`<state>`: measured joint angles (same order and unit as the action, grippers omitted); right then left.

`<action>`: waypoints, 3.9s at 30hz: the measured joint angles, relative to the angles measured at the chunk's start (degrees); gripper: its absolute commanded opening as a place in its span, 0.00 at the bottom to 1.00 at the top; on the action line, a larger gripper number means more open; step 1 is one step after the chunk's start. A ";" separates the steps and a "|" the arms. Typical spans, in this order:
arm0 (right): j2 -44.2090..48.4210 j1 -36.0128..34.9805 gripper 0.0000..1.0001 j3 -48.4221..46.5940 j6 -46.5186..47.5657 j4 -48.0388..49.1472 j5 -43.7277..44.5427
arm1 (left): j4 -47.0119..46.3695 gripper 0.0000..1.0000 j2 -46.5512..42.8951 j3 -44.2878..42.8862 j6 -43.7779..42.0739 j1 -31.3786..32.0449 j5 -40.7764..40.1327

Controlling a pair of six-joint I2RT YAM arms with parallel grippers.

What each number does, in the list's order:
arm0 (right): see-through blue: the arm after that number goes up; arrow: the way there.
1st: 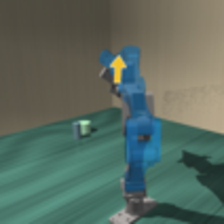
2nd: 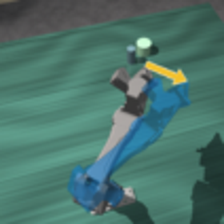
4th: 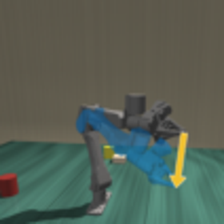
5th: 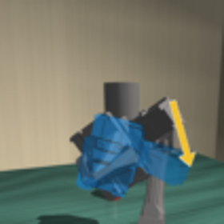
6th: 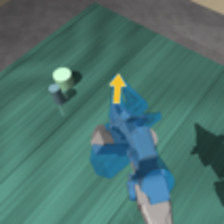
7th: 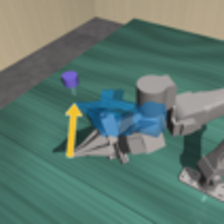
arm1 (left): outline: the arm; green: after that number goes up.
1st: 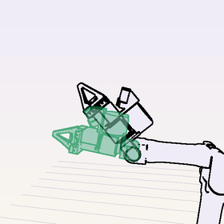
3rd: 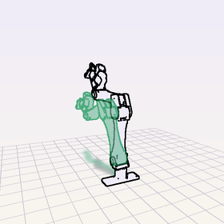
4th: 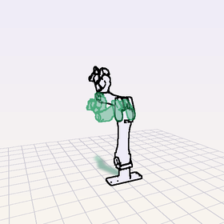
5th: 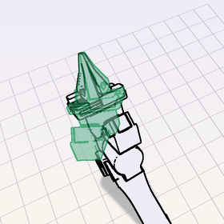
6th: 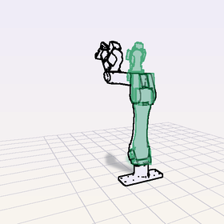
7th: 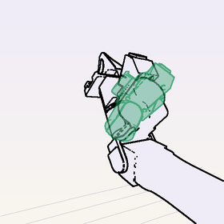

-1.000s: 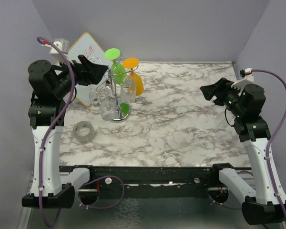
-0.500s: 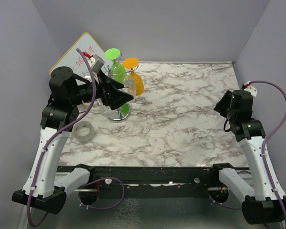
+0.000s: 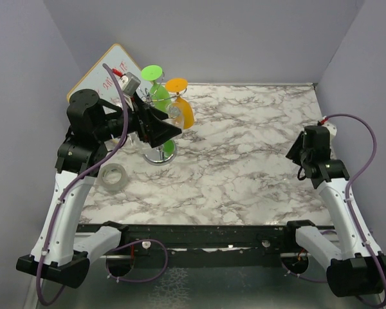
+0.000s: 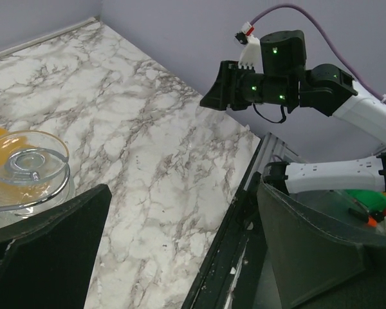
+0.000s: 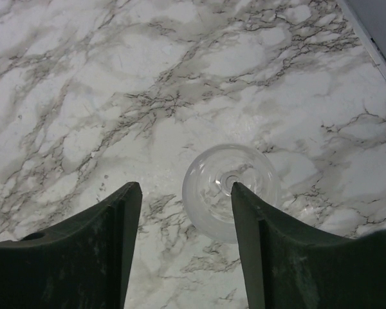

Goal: Place the wine glass upside down on the wine glass rack

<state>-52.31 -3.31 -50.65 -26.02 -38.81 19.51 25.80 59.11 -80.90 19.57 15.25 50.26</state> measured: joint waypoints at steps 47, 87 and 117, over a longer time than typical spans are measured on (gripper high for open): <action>30.40 0.00 0.01 13.53 -28.22 57.07 -33.53 | -34.95 0.95 12.28 10.95 40.87 34.73 -47.54; 26.86 0.00 0.01 18.75 -32.30 80.37 -44.89 | -53.18 0.27 25.68 4.50 49.33 43.78 -74.71; 23.56 0.00 0.01 20.76 -31.52 86.77 -43.50 | -57.33 0.10 28.68 1.79 50.66 45.11 -75.87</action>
<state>-28.75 -3.31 -29.89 -57.54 47.97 -23.99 -31.53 87.79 -79.11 70.24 60.36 -25.61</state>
